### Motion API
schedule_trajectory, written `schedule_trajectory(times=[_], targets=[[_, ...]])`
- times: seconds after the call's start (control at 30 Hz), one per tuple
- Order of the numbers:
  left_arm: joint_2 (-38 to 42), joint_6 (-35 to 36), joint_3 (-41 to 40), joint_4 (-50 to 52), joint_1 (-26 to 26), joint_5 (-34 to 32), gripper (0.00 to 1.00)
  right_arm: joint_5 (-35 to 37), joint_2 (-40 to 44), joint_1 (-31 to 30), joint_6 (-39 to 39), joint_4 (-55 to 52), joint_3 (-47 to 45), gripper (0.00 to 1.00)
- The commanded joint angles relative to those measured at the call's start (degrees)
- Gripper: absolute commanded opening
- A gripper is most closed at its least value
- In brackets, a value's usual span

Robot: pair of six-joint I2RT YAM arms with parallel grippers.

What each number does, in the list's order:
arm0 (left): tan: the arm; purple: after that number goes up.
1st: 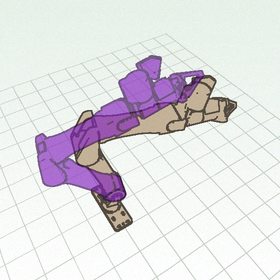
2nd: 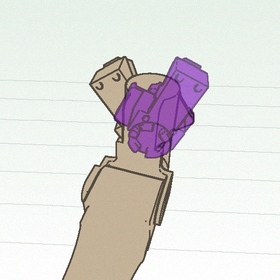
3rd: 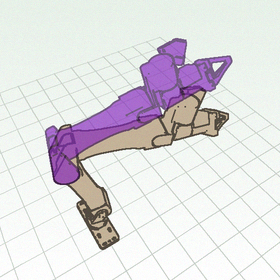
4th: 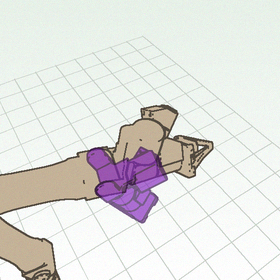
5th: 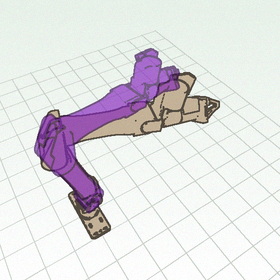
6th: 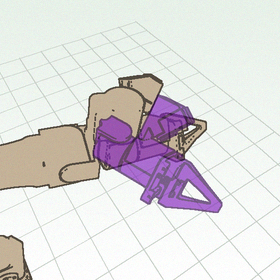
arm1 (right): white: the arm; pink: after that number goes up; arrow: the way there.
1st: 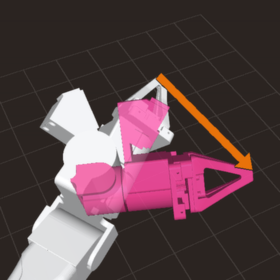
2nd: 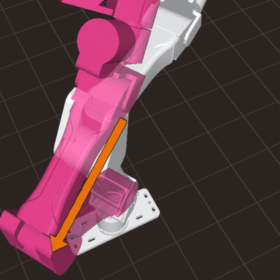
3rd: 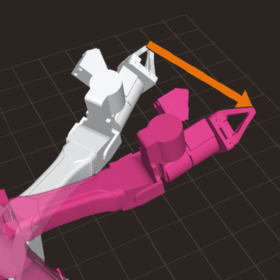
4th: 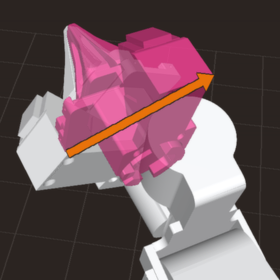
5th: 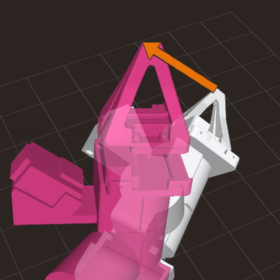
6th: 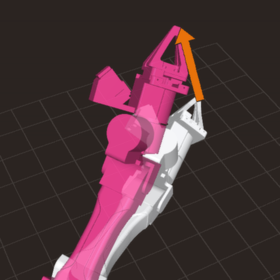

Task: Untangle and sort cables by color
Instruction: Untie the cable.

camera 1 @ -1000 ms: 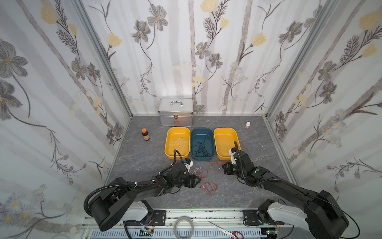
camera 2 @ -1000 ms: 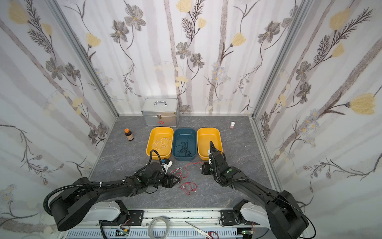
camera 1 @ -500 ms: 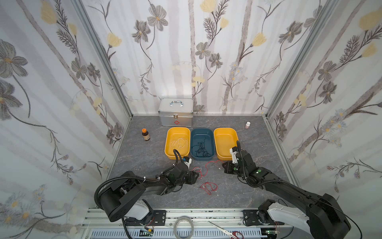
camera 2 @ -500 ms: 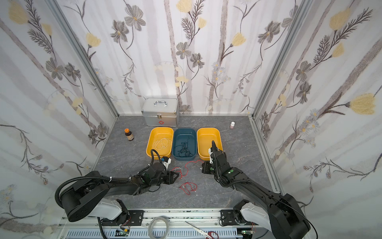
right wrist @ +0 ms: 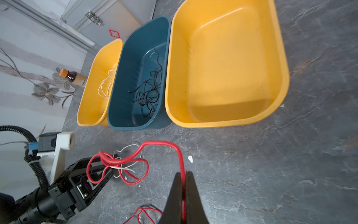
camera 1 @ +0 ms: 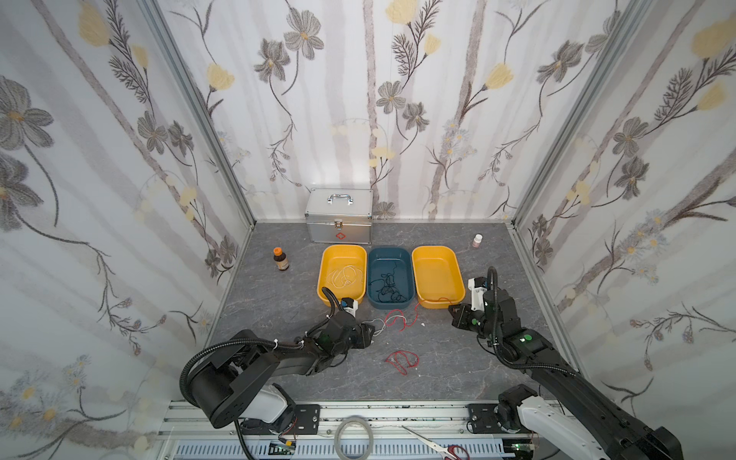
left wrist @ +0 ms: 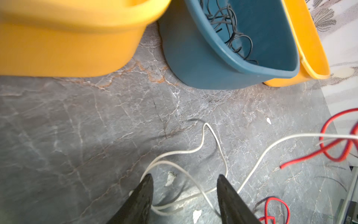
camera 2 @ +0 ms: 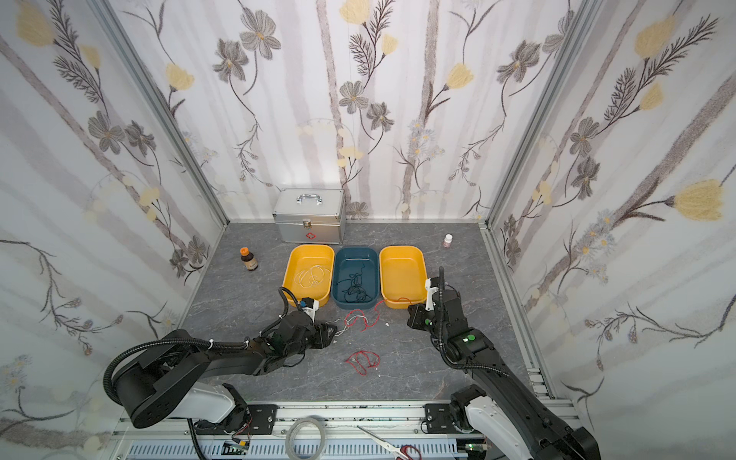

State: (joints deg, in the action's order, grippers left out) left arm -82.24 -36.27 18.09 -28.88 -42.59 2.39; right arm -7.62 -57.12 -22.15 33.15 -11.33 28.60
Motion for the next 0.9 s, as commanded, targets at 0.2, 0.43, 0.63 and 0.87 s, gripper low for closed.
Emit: schedule_trajectory(times=[0.2,0.43,0.63,0.87], targets=[[-0.47,-2.0,-1.82,12.62,1.4,-1.67,0.56,-0.55,5.6,8.82,-3.99,-5.7,0.66,0.05],[2.58,-1.96,-2.09,16.52,3.15,-2.95,0.56,-2.54,5.08,11.9,-3.43,-5.79,1.94,0.04],[6.56,-2.87,-3.64,18.69,4.64,-3.53,0.56,-0.41,9.02,19.08,-4.02,-8.57,3.65,0.04],[8.19,-3.02,-3.89,19.21,5.14,-2.85,0.57,-6.13,13.05,26.44,-3.11,-7.57,3.73,0.05]])
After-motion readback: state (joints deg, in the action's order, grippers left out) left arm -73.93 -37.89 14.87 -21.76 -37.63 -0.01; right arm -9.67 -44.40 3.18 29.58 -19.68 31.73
